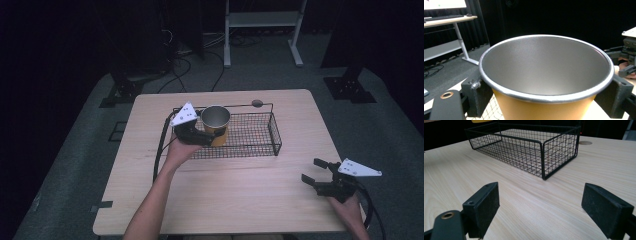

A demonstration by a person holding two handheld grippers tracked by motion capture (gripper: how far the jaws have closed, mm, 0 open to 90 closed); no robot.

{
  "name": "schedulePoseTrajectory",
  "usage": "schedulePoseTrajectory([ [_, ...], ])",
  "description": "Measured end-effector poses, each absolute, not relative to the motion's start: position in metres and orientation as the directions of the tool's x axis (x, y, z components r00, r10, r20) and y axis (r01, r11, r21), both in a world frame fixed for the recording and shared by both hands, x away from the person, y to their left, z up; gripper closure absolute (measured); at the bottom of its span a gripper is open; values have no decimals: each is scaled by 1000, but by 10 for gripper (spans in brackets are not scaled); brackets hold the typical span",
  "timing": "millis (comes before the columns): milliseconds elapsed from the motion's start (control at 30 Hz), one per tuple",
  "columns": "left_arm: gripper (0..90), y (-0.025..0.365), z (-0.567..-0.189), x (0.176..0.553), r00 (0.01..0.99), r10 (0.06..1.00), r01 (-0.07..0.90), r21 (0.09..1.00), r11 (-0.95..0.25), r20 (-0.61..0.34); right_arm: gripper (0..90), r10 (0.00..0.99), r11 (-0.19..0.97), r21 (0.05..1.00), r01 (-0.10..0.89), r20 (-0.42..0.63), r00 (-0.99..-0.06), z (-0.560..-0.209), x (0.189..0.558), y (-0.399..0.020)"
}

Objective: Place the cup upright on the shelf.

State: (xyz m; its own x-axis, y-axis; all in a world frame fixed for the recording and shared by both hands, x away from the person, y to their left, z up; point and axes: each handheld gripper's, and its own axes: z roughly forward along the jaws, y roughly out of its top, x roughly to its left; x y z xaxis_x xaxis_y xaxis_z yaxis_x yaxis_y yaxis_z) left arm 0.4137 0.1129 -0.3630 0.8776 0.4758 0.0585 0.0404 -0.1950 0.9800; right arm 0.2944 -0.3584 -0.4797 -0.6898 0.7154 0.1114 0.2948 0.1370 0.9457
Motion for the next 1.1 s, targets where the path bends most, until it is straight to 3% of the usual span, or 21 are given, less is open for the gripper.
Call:
schedulePoseTrajectory([
  [1100, 134, 101, -364, 461, 884, 462, 28, 976, -218, 77, 137, 713, 134, 946, 294, 114, -692, -480, 295, -359],
])
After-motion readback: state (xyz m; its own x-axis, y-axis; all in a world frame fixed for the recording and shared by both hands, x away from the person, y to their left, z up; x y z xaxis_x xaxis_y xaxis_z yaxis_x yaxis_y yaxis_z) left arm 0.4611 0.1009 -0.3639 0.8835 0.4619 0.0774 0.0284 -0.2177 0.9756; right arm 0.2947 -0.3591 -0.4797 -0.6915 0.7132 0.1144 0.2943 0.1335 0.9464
